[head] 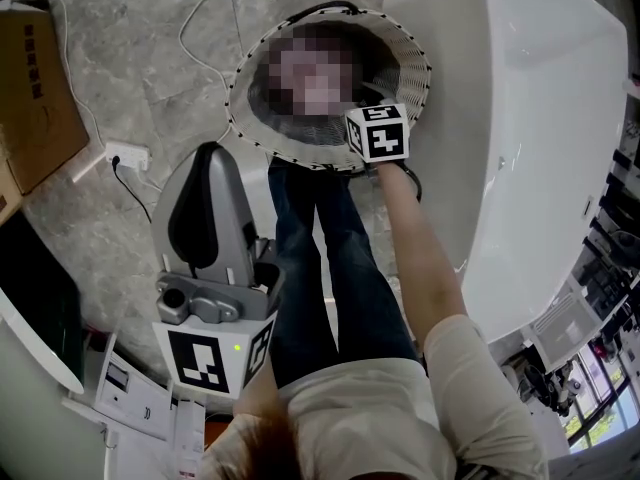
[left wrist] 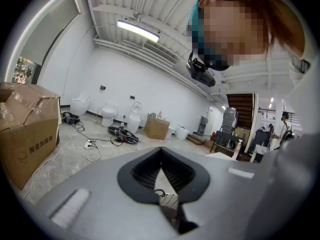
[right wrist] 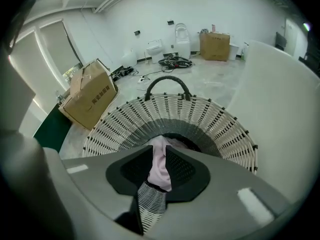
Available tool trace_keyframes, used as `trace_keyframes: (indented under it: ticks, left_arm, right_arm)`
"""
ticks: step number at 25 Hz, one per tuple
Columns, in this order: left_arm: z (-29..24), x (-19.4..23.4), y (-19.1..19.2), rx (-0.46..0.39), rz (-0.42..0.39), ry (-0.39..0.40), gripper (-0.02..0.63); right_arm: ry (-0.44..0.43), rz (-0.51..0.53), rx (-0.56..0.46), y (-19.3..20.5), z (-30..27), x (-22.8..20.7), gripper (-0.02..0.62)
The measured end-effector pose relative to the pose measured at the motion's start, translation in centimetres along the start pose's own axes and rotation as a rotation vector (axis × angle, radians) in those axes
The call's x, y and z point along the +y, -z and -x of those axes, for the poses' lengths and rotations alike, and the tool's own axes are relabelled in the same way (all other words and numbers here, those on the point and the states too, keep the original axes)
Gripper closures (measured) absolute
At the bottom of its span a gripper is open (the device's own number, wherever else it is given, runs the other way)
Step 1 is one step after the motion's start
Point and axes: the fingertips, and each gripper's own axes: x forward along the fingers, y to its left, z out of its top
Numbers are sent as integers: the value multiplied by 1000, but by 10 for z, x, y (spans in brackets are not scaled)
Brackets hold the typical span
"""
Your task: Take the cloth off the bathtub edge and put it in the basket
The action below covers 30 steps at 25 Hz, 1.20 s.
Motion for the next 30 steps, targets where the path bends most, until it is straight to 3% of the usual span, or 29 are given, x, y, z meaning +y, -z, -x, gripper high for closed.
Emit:
trace_keyframes:
  ticks: [30]
  left_arm:
    - [-3, -27, -53, -71, -11, 40, 592]
  right_arm:
    - [-15, -74, -227, -66, 95, 7, 595]
